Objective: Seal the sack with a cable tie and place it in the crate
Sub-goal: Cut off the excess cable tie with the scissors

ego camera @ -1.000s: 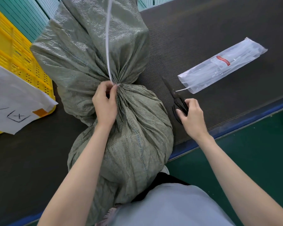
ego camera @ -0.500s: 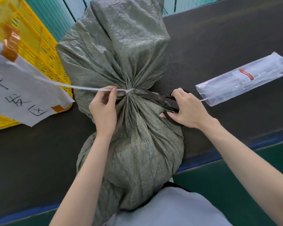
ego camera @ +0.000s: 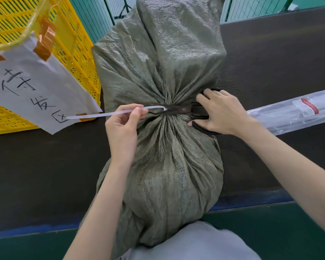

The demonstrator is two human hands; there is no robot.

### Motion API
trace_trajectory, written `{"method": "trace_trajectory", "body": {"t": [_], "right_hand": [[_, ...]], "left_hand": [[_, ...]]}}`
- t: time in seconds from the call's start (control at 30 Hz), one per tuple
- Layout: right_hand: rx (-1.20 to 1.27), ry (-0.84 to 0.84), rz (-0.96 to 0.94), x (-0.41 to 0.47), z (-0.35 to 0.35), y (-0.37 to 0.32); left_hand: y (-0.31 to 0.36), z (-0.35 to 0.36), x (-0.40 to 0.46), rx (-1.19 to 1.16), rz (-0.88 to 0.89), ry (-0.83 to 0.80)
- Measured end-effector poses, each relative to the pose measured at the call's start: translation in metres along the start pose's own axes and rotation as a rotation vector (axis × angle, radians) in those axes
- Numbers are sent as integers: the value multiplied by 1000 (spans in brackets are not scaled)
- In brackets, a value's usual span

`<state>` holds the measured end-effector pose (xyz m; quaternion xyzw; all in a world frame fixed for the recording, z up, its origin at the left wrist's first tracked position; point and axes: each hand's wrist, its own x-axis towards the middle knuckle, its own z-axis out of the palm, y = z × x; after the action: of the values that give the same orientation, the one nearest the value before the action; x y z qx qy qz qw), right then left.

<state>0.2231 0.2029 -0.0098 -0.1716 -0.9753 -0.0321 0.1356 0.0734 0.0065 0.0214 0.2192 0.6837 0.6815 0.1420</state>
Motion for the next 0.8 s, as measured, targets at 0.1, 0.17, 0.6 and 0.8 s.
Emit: {"method": "trace_trajectory", "body": {"t": [0.1, 0.17, 0.6, 0.8], "right_hand": [[32, 3, 15, 3, 0, -6], [47, -12, 24, 4, 0, -7], [-143, -26, -202, 13, -1, -1], [-207, -4, -225, 12, 6, 0]], "left_hand": [[0, -2, 0, -7, -25, 9], [1, -3, 0, -16, -35, 10], [-1, -3, -3, -29, -36, -22], [-7, -10, -1, -45, -47, 11]]}}
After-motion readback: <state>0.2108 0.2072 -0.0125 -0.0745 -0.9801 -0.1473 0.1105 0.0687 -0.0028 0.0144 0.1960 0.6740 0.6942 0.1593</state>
